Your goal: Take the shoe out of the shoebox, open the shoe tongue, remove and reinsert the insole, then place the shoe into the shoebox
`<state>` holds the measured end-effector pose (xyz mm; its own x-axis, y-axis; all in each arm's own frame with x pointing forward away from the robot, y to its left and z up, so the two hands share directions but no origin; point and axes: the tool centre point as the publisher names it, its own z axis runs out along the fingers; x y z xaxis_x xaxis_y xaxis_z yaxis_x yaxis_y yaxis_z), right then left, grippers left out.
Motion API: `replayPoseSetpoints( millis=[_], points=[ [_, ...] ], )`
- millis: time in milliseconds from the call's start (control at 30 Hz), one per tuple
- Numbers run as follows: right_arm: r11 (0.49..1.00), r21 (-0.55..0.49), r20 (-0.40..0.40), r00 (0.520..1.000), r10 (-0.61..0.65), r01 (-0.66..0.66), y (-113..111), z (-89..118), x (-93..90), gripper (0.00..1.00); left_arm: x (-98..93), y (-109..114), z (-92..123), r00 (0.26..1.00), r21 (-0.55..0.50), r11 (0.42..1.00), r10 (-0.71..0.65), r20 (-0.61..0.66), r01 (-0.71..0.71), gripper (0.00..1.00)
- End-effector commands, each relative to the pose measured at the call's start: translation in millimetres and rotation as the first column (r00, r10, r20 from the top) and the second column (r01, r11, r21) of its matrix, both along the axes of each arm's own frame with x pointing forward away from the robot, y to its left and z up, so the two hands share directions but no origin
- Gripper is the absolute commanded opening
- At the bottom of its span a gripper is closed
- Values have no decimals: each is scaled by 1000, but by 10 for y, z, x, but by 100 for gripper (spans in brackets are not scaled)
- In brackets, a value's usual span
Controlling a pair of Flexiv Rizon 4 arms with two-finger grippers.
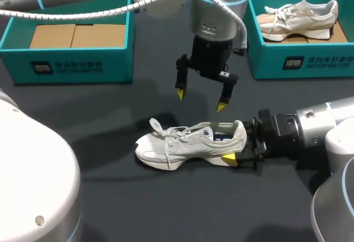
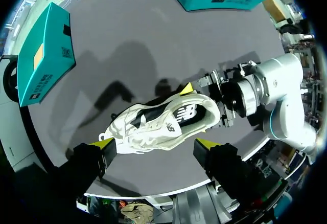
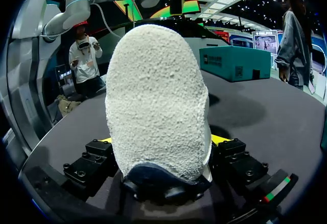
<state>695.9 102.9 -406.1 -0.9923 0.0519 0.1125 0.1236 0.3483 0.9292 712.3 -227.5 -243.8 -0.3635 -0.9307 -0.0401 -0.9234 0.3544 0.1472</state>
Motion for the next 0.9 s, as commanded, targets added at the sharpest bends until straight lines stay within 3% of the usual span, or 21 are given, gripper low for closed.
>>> replayPoseSetpoints(
  millis=[33,267,567,900],
  points=[
    [1000,-5,-1,1000,-1,1,19,-13,12,0,26,-77,-58,1000,22,1000,4,9,-4,100],
    [1000,-5,-1,1000,-1,1,19,-13,12,0,26,-77,-58,1000,22,1000,4,9,-4,100],
    [1000,-5,-1,1000,-1,1,19,-13,12,0,-263,-91,-369,991,166,978,129,-24,-123,100],
    [1000,-5,-1,1000,-1,1,19,-13,12,0,-242,-69,-576,976,185,961,214,-30,-205,100]
  ],
)
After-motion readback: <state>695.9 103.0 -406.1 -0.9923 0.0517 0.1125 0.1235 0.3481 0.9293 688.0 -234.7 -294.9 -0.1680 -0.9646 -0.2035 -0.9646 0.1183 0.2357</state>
